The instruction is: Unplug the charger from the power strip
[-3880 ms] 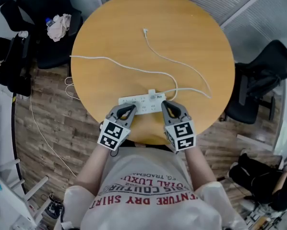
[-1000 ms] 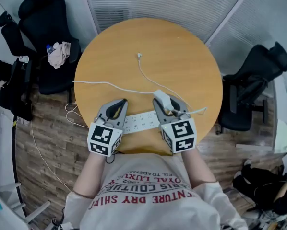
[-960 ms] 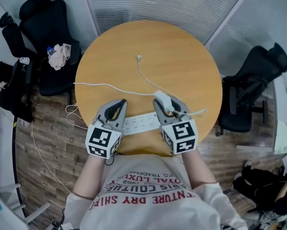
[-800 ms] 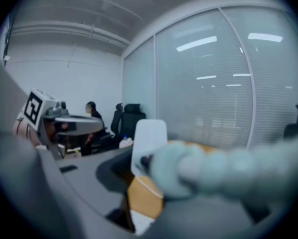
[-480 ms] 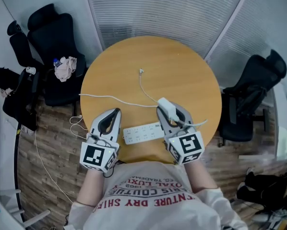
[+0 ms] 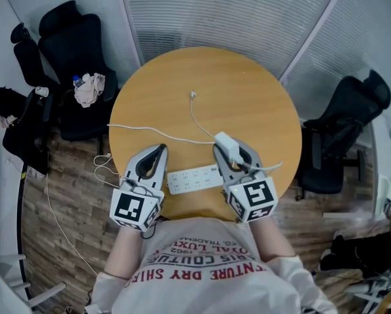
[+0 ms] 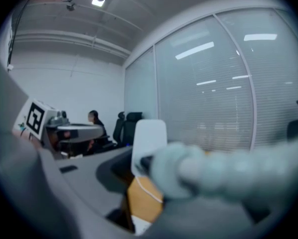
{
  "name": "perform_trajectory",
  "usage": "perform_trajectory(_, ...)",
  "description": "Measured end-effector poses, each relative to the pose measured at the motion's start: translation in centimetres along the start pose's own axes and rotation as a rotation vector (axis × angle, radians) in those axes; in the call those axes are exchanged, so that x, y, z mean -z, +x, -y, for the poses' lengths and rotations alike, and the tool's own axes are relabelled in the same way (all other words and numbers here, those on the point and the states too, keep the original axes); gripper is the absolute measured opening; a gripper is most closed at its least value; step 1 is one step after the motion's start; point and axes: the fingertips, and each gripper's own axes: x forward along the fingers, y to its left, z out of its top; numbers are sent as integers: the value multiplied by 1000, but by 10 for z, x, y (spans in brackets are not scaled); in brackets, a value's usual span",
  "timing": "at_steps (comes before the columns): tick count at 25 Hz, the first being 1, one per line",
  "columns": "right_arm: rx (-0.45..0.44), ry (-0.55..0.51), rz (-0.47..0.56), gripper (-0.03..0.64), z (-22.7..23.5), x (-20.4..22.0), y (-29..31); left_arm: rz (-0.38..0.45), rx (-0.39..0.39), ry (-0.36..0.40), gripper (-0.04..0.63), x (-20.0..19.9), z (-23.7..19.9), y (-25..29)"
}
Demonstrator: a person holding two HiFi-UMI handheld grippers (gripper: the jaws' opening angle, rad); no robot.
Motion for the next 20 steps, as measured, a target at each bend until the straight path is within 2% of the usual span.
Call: perform_trajectory(20, -4, 52, -32, 154, -1, 13, 2, -66, 11, 36, 29, 14, 5, 8)
